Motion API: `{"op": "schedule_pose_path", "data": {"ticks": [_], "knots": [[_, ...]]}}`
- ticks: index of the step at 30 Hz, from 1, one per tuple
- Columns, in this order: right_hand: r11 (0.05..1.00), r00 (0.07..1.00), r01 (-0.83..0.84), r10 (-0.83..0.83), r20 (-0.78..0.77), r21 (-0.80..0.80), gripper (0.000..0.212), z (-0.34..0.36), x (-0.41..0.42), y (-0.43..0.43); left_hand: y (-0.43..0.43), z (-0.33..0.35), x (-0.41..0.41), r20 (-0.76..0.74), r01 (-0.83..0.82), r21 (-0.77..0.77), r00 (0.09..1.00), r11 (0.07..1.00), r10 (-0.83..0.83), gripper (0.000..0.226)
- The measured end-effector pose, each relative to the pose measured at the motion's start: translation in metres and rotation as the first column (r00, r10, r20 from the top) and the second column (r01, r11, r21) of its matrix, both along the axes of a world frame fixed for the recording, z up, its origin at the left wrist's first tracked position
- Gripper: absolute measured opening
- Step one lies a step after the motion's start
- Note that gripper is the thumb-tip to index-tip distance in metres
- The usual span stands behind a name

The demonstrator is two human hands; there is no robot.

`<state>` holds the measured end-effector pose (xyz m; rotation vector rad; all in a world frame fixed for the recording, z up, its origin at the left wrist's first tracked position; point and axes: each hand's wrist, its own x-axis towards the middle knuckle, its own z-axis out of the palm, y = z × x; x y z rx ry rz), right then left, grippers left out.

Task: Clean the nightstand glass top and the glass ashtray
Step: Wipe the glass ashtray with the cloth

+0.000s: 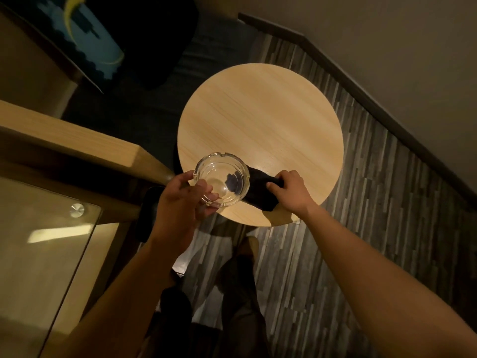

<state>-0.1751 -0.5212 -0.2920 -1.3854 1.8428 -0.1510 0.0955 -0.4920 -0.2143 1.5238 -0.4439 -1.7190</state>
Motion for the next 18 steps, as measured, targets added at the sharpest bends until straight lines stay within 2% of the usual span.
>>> {"op": "schedule_pose_path", "data": {"ticks": [2, 4, 5, 7, 9, 13, 15, 18], "knots": [[0.989, 0.961, 0.135, -0.144, 0.236, 0.054, 0.024, 0.031, 0.002, 0.006, 0.003, 0.024, 0.006, 0.048, 0.081, -0.062, 0.996, 0.995, -0.078, 0.058], [0.966, 0.889, 0.246, -0.258, 0.378, 0.079, 0.023, 0.07, 0.006, 0.014, 0.003, 0.054, 0.011, -0.091, 0.012, -0.043, 0.996, 0.999, -0.016, 0.053], [0.953, 0.85, 0.294, -0.297, 0.435, 0.077, 0.022, 0.091, 0.007, 0.018, 0.003, 0.069, 0.014, -0.123, -0.005, -0.077, 0.992, 0.997, -0.005, 0.048], [0.923, 0.759, 0.375, -0.358, 0.543, 0.084, 0.019, 0.138, 0.009, 0.024, 0.003, 0.102, 0.017, -0.035, 0.004, -0.093, 0.999, 0.996, -0.007, 0.04], [0.893, 0.651, 0.43, -0.406, 0.641, 0.128, 0.015, 0.19, 0.009, 0.03, 0.002, 0.134, 0.02, -0.071, 0.024, -0.067, 0.997, 0.998, -0.028, 0.037], [0.865, 0.461, 0.465, -0.416, 0.783, 0.186, 0.009, 0.295, 0.017, 0.036, 0.004, 0.199, 0.024, -0.104, 0.057, -0.125, 0.992, 0.99, -0.07, 0.031], [0.873, 0.431, 0.451, -0.396, 0.811, 0.186, 0.009, 0.34, 0.023, 0.034, 0.005, 0.228, 0.025, -0.116, 0.091, -0.141, 0.987, 0.986, -0.108, 0.026], [0.905, 0.475, 0.386, -0.359, 0.804, 0.176, 0.017, 0.396, 0.037, 0.024, 0.007, 0.266, 0.024, -0.089, 0.153, -0.217, 0.98, 0.964, -0.176, 0.02]]}}
